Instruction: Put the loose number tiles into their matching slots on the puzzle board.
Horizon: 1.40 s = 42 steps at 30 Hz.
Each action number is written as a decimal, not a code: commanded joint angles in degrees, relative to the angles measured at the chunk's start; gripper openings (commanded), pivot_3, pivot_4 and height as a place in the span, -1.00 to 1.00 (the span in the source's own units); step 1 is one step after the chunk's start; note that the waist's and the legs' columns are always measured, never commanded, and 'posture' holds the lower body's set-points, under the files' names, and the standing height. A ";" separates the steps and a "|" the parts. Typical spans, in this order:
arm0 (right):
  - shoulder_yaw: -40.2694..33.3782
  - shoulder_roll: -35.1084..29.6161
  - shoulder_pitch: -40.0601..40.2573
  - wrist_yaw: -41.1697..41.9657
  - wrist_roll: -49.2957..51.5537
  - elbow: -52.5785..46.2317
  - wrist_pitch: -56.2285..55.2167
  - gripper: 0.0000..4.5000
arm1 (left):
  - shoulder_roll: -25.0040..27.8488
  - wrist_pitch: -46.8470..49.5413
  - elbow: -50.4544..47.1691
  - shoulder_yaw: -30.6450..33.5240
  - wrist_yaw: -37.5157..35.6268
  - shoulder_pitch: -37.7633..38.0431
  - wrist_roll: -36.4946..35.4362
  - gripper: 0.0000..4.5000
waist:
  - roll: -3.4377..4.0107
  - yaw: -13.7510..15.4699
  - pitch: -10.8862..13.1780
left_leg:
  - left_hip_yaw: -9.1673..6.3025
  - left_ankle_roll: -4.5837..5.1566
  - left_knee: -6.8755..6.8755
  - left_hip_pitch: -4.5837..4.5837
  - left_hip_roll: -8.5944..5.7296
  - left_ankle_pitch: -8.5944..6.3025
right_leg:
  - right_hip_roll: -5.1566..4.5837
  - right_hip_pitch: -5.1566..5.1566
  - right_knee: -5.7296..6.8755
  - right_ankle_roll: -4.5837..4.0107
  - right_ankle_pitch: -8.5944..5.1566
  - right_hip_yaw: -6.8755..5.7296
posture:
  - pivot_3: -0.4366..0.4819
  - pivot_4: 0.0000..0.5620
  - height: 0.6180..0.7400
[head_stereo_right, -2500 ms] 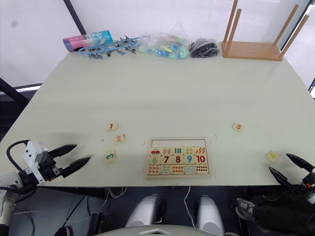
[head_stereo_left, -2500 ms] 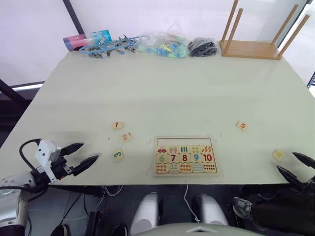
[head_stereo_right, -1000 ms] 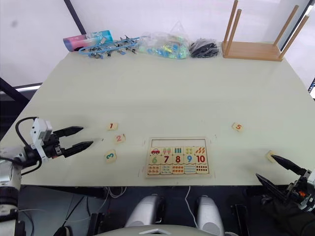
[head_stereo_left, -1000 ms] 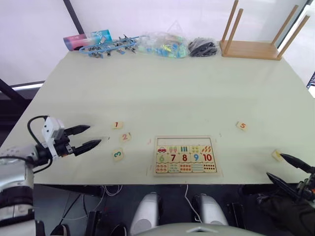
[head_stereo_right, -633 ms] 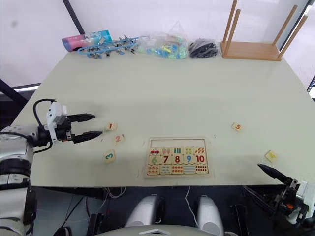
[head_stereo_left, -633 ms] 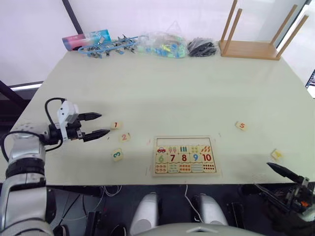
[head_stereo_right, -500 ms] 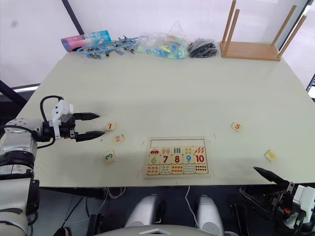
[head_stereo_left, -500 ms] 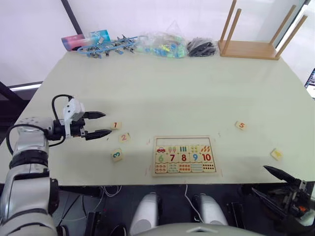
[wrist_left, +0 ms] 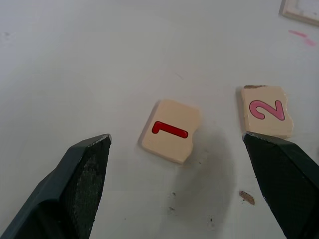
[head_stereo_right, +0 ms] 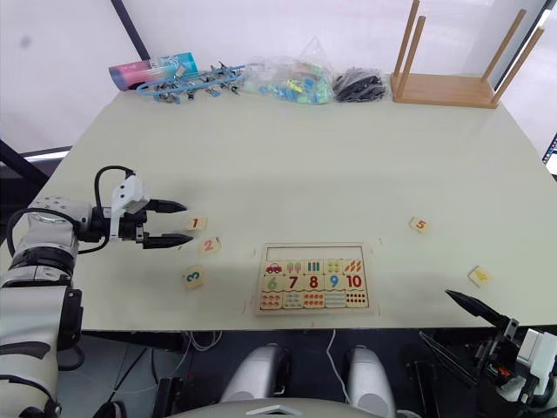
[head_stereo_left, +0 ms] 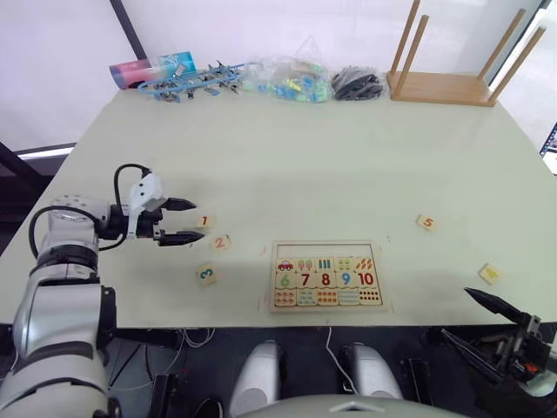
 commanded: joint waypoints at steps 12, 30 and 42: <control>-0.96 -1.22 -0.33 -1.47 1.42 -3.08 0.04 1.00 | -2.32 1.21 2.70 0.73 6.23 -2.85 2.74 0.43 | 0.00 0.05 -0.01 | -0.02 0.00 0.11 0.02 -0.03 0.01 | 0.00 0.03 0.09 0.07 0.03 0.00 | -0.05 -0.47 1.00; -0.21 -1.83 -0.91 -2.79 1.37 -5.09 1.68 1.00 | -2.20 1.54 2.23 1.60 4.37 -2.01 2.10 -0.27 | 0.00 -0.01 -0.01 | 0.00 0.00 0.13 0.01 -0.04 0.01 | 0.00 0.03 0.09 0.06 0.04 0.01 | -0.05 -0.47 1.00; 0.85 -2.58 -1.85 -1.86 1.76 -5.74 3.15 1.00 | 0.23 3.11 -2.63 3.24 -5.31 -3.83 -1.49 -0.27 | -0.03 -0.03 0.00 | 0.27 0.00 0.19 -0.02 -0.02 0.01 | 0.05 0.03 0.09 0.05 0.05 0.01 | -0.05 -0.47 1.00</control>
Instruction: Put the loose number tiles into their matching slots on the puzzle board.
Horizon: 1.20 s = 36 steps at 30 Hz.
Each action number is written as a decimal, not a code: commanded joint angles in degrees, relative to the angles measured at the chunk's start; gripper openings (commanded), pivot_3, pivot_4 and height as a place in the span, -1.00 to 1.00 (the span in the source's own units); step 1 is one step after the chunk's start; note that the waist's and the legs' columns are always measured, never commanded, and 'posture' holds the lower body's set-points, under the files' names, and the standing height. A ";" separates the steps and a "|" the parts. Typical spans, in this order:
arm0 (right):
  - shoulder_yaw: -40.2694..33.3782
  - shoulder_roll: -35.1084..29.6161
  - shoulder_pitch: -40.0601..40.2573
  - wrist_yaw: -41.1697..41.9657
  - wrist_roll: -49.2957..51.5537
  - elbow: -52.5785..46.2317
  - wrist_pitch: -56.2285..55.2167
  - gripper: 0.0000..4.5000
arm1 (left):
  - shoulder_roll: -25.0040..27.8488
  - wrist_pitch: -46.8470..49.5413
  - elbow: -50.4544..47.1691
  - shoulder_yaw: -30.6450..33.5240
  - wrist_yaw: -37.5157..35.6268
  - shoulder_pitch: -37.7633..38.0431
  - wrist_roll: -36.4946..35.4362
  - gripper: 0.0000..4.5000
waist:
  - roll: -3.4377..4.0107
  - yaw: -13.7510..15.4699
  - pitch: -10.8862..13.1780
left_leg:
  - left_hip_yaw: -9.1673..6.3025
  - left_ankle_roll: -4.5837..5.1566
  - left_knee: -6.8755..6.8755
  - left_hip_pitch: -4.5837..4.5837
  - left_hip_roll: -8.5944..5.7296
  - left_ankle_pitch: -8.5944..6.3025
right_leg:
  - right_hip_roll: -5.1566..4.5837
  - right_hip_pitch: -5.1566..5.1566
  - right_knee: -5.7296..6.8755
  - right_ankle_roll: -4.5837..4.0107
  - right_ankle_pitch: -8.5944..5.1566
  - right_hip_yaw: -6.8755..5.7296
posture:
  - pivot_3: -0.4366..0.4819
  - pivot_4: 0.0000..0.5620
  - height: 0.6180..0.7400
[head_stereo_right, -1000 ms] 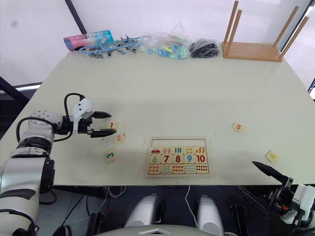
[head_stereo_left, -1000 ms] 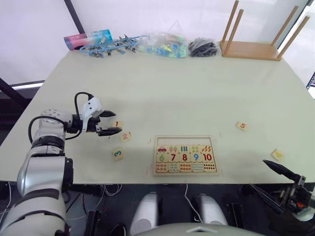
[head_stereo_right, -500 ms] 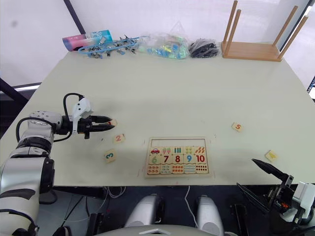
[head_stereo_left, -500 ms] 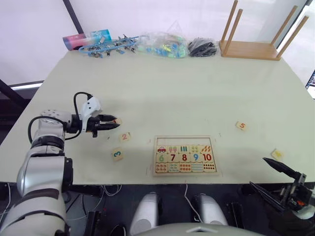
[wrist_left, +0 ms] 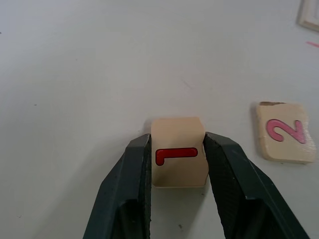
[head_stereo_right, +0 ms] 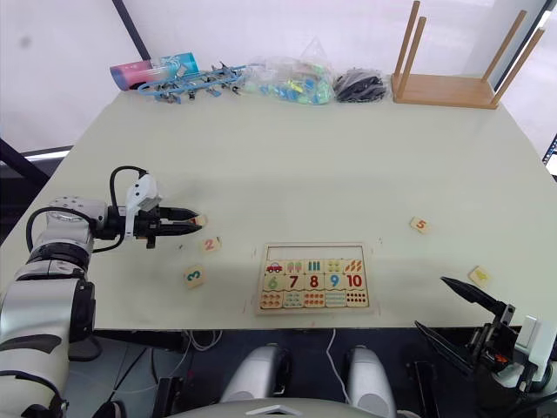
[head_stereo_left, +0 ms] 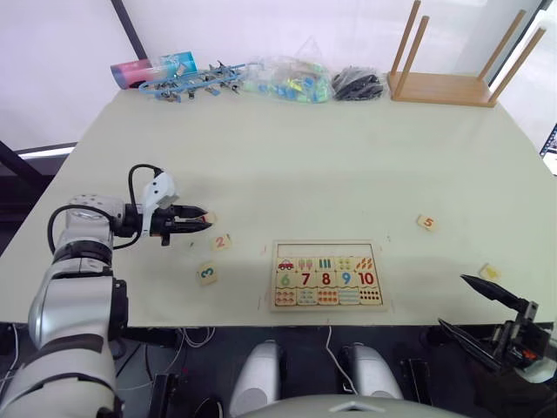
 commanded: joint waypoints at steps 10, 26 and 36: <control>1.54 -1.07 -2.01 1.07 0.92 -0.76 1.16 1.00 | 8.16 17.75 -28.81 -11.52 -3.78 3.10 -17.07 -0.27 | 0.01 -0.02 0.01 | -0.19 0.01 0.15 -0.03 0.13 -0.01 | -0.01 0.00 0.04 0.01 0.02 0.19 | -0.05 -0.47 1.00; 2.87 -1.68 -3.37 1.43 1.34 -2.05 2.20 1.00 | 7.13 37.92 -64.13 -13.86 -0.09 9.64 -17.42 -0.27 | 0.03 0.05 0.04 | -0.29 0.02 0.45 -0.09 0.13 -0.01 | 0.87 0.05 0.07 -0.16 -0.09 1.30 | -0.05 -0.47 1.00; 3.06 -1.88 -3.52 1.86 1.16 -2.08 1.78 1.00 | 2.33 46.84 -80.40 -19.31 10.41 12.87 -11.41 -0.27 | 0.04 0.08 0.04 | -0.34 0.06 0.58 -0.10 0.10 -0.03 | 1.20 0.14 0.07 -0.12 -0.11 1.79 | -0.05 -0.47 1.00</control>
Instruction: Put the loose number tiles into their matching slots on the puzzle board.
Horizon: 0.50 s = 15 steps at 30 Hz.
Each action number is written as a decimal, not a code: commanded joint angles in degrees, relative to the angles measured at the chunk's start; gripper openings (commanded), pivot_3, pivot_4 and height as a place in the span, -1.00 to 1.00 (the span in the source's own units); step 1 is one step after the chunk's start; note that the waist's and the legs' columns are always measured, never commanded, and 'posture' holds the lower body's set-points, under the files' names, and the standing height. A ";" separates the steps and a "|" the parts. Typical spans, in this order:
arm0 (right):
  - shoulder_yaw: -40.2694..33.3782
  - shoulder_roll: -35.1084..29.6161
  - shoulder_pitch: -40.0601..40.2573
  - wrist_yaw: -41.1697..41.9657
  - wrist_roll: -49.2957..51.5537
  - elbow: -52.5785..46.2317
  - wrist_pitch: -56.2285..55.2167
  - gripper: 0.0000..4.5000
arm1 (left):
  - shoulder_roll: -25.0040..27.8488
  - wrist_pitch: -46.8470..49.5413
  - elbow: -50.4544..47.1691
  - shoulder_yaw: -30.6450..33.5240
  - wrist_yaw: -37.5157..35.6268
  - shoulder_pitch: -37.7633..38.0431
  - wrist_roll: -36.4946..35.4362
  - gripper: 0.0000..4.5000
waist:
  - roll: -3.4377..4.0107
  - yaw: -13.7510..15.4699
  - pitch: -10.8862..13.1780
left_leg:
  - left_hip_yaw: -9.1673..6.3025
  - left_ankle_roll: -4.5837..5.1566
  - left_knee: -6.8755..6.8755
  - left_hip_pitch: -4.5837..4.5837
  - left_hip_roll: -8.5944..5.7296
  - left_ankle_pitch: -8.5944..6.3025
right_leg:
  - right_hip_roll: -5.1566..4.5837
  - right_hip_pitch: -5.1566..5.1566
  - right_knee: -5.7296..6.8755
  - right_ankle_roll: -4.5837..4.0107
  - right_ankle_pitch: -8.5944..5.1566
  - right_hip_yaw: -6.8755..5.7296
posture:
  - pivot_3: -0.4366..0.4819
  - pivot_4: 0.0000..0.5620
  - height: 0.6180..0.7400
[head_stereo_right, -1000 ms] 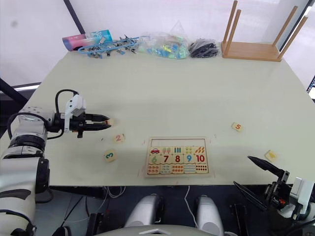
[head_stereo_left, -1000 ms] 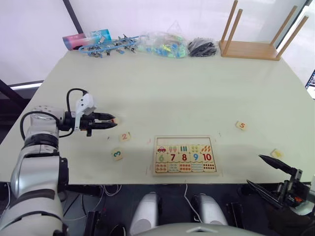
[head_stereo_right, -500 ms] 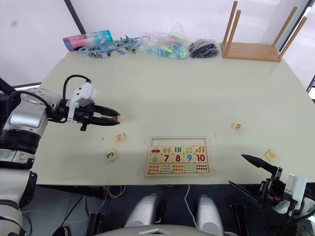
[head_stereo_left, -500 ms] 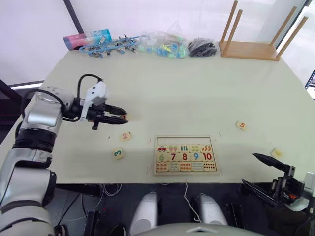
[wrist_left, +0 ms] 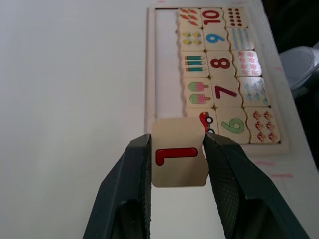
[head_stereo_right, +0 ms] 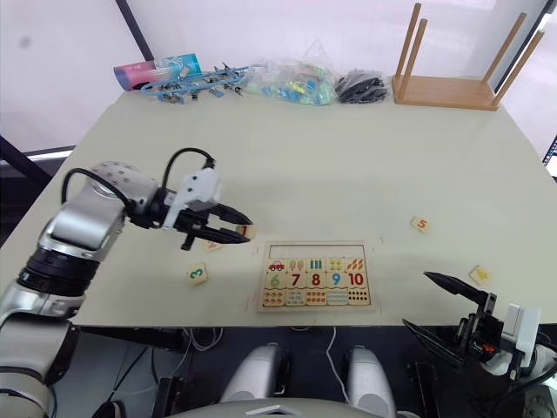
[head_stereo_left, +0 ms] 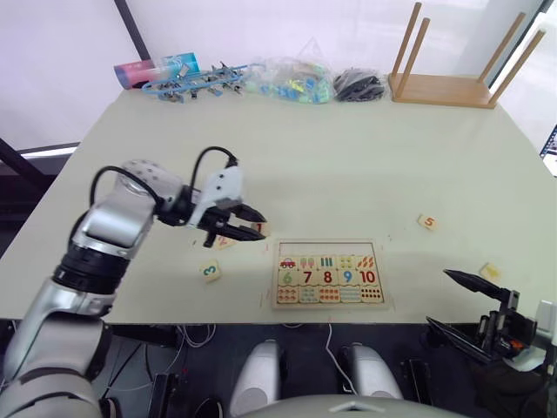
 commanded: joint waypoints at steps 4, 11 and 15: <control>-0.03 0.04 0.30 0.23 0.57 -1.64 -0.95 1.00 | -1.58 4.91 -5.89 -3.25 4.61 -0.41 3.25 -0.27 | 0.02 -0.07 0.01 | 0.01 0.00 0.00 0.03 0.00 0.00 | 0.14 0.00 0.00 0.09 -0.06 0.10 | -0.05 -0.47 1.00; 0.37 0.63 -0.26 -0.36 0.16 -1.41 -1.51 1.00 | -3.98 7.23 -6.38 -8.28 6.64 -1.36 7.03 -0.27 | 0.02 -0.04 0.01 | -0.03 0.00 0.04 0.05 0.01 0.00 | 0.44 0.06 -0.02 0.09 -0.06 0.49 | -0.05 -0.47 1.00; 0.10 0.86 -0.14 -0.49 0.17 -1.27 -1.78 1.00 | -5.83 7.82 -5.09 -9.37 7.94 -2.26 8.18 -0.27 | 0.03 -0.04 0.01 | -0.03 0.00 0.04 0.05 0.01 0.00 | 0.49 0.06 -0.02 0.08 -0.06 0.63 | -0.05 -0.47 1.00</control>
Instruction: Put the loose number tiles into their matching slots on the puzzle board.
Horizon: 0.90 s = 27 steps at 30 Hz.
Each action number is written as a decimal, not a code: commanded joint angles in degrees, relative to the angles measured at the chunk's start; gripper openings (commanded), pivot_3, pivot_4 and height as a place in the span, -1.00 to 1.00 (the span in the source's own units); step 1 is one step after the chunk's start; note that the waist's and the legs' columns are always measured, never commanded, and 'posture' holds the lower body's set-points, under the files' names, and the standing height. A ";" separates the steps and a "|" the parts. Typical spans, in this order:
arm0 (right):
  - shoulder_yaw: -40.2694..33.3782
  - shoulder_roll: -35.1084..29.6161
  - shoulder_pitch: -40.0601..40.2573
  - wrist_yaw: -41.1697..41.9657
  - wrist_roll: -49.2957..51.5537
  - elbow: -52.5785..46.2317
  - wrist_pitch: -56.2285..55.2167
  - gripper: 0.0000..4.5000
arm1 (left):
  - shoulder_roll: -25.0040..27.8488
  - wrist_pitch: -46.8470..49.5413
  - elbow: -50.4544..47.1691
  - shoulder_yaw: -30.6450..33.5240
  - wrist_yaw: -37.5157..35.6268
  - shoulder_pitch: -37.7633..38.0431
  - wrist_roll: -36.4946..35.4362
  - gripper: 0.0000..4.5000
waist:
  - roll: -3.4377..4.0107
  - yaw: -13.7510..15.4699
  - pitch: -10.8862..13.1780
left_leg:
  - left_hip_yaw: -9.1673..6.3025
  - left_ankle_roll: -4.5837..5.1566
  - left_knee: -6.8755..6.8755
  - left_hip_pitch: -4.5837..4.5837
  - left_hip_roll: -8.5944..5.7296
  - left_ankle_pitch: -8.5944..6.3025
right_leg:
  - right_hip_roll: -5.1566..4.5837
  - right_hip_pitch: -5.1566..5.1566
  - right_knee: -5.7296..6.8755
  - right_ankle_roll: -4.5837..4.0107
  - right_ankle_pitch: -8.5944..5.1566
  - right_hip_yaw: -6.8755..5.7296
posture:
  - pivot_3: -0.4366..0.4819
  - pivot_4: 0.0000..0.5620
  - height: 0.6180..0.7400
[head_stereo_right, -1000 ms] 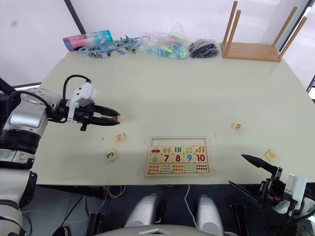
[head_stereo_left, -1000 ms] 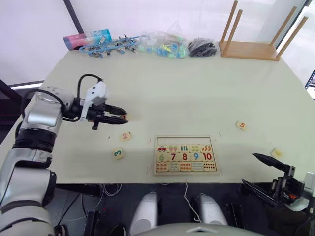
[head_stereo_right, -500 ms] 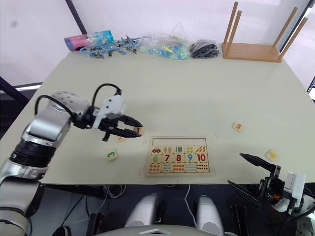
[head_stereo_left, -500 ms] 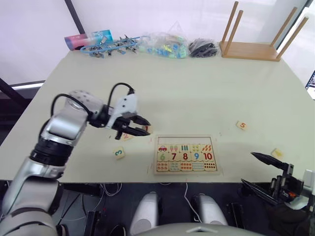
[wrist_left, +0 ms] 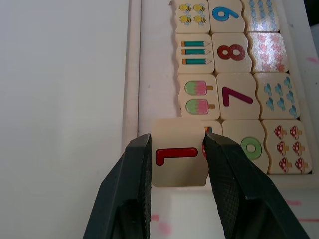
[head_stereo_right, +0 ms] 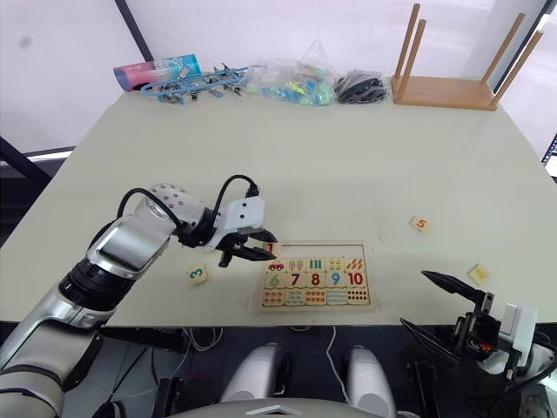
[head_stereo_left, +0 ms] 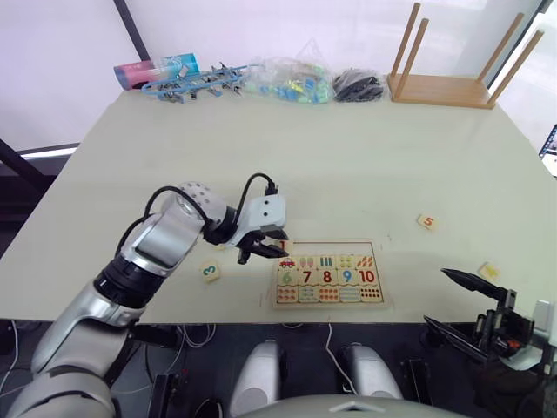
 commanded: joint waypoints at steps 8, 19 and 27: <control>-0.48 0.08 -0.20 -1.26 0.55 -2.25 -0.79 1.00 | -2.57 -2.70 3.19 -1.27 1.77 -3.07 3.95 -0.27 | 0.01 -0.03 -0.01 | 0.04 0.00 0.00 0.03 -0.01 0.00 | 0.03 0.00 0.00 0.00 0.00 0.10 | -0.05 -0.47 1.00; -0.59 0.19 -0.42 -2.31 0.59 -2.13 -0.89 1.00 | -2.87 -5.77 4.91 -1.72 1.41 -2.50 5.62 -0.27 | 0.01 -0.02 -0.01 | 0.04 0.02 0.00 0.02 0.01 -0.01 | 0.02 -0.01 0.00 -0.09 0.06 0.17 | -0.05 -0.47 1.00; -0.80 0.33 0.23 -2.48 0.53 -2.28 -1.24 1.00 | -3.13 -7.57 6.08 -1.80 0.20 -2.70 5.96 -0.27 | 0.01 -0.01 -0.01 | 0.04 0.03 0.00 0.02 0.01 -0.02 | 0.02 -0.01 0.00 -0.09 0.06 0.17 | -0.05 -0.47 1.00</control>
